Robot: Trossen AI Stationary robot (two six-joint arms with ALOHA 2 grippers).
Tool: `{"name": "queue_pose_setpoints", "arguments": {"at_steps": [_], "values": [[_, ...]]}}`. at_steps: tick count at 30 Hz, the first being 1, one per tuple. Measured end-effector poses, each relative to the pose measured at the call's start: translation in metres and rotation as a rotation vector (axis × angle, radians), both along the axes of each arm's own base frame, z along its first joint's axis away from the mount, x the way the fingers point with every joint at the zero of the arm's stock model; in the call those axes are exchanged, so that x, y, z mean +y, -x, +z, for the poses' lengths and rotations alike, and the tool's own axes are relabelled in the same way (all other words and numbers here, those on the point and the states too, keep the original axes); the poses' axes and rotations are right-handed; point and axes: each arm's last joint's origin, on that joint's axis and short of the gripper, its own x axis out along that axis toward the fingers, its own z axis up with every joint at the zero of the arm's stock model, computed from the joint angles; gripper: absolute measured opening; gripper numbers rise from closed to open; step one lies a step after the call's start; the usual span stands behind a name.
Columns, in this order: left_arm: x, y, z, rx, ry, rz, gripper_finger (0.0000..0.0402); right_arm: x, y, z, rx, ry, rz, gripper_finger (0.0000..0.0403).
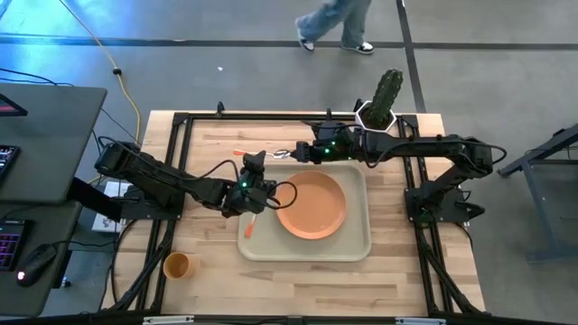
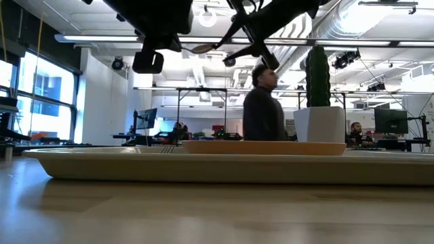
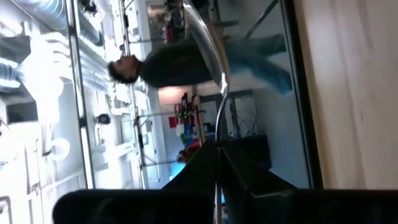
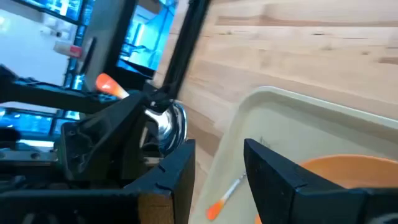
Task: Pick and place plate/cup/fork/spoon on tray
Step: Put the orange spoon on the light brown serving tray to the left of the orange plate
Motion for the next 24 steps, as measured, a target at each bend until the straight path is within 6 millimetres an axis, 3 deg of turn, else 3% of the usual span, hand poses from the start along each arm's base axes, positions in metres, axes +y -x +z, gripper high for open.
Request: {"name": "queue_pose_setpoints", "arguments": {"at_steps": [8,24], "values": [[0.003,0.0,0.0,0.001,-0.002,0.01,0.0001,-0.007,-0.001,0.002,-0.041,-0.025,-0.001,0.013],[0.018,-0.002,-0.001,0.031,0.001,0.041,0.0001,-0.002,-0.001,0.003,-0.046,-0.048,0.039,0.013]]}}
